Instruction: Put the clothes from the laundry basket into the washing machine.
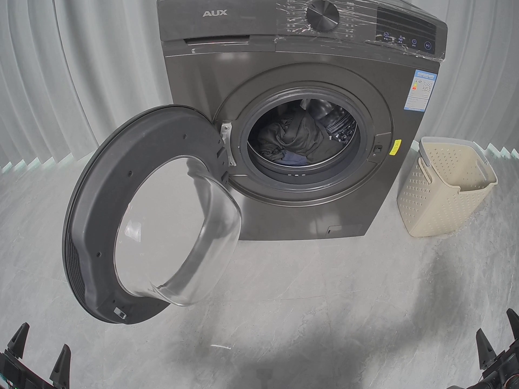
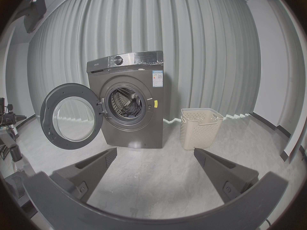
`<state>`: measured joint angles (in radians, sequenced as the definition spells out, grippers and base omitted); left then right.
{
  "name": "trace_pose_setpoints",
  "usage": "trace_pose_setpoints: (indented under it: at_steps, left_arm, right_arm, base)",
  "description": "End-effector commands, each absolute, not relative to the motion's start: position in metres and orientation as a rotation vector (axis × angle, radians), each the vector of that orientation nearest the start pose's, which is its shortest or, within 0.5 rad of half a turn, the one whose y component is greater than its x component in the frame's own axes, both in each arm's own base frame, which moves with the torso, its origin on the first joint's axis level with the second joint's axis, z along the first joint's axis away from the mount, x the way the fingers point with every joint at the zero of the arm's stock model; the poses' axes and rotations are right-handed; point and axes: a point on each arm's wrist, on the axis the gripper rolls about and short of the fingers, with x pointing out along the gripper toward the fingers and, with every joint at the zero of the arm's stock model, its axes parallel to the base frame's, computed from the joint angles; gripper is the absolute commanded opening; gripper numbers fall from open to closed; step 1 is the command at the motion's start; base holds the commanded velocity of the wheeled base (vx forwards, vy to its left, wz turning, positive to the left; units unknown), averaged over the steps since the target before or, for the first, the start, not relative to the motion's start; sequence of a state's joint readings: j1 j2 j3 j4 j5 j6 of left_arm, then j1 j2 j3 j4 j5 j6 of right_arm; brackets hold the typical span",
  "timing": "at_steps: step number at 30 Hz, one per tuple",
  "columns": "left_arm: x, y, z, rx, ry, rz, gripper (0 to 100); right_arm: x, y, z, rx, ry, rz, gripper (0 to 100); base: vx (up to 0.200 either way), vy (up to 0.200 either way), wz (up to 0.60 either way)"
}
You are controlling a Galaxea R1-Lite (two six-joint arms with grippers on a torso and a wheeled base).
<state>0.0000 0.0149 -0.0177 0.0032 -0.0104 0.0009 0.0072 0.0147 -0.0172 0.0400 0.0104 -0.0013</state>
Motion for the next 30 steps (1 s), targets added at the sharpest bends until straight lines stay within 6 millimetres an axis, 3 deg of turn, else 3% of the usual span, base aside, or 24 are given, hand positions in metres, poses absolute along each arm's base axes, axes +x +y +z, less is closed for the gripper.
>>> trace_pose_setpoints:
  at_steps: [1, 10, 13, 15, 18, 23, 26, 30]
  left_arm:
    - [-0.023, 0.0, 0.076, 0.003, 0.002, -0.011, 100]
    - [-0.023, 0.0, 0.077, -0.009, -0.011, -0.011, 100]
    - [-0.029, 0.0, 0.106, -0.016, -0.104, 0.001, 100]
    - [-0.036, 0.0, 0.158, -0.054, -0.19, -0.016, 100]
    - [-0.017, 0.0, 0.171, -0.074, -0.093, -0.071, 100]
    - [0.018, -0.003, 0.176, -0.071, 0.093, -0.178, 100]
    - [0.032, -0.006, 0.18, -0.068, 0.126, -0.196, 100]
    - [0.072, -0.013, 0.19, -0.064, 0.16, -0.205, 100]
  right_arm:
    - [-0.024, 0.0, 0.076, -0.001, 0.023, 0.018, 100]
    - [-0.024, 0.0, 0.076, 0.0, 0.023, 0.017, 100]
    - [-0.024, 0.0, 0.076, 0.0, 0.023, 0.015, 100]
    - [-0.024, 0.0, 0.076, 0.0, 0.023, 0.015, 100]
    - [-0.024, 0.0, 0.076, 0.002, 0.023, 0.015, 100]
    - [-0.024, 0.0, 0.076, 0.001, 0.023, 0.012, 100]
    - [-0.024, 0.0, 0.076, 0.001, 0.023, 0.012, 100]
    - [-0.024, 0.0, 0.076, 0.001, 0.023, 0.012, 100]
  base:
    - [0.0, 0.0, 0.0]
    - [0.0, 0.0, 0.0]
    - [0.0, 0.0, 0.0]
    - [0.0, 0.0, 0.0]
    - [0.0, 0.0, 0.0]
    - [0.0, 0.0, 0.0]
    - [0.0, 0.0, 0.0]
    - [0.0, 0.0, 0.0]
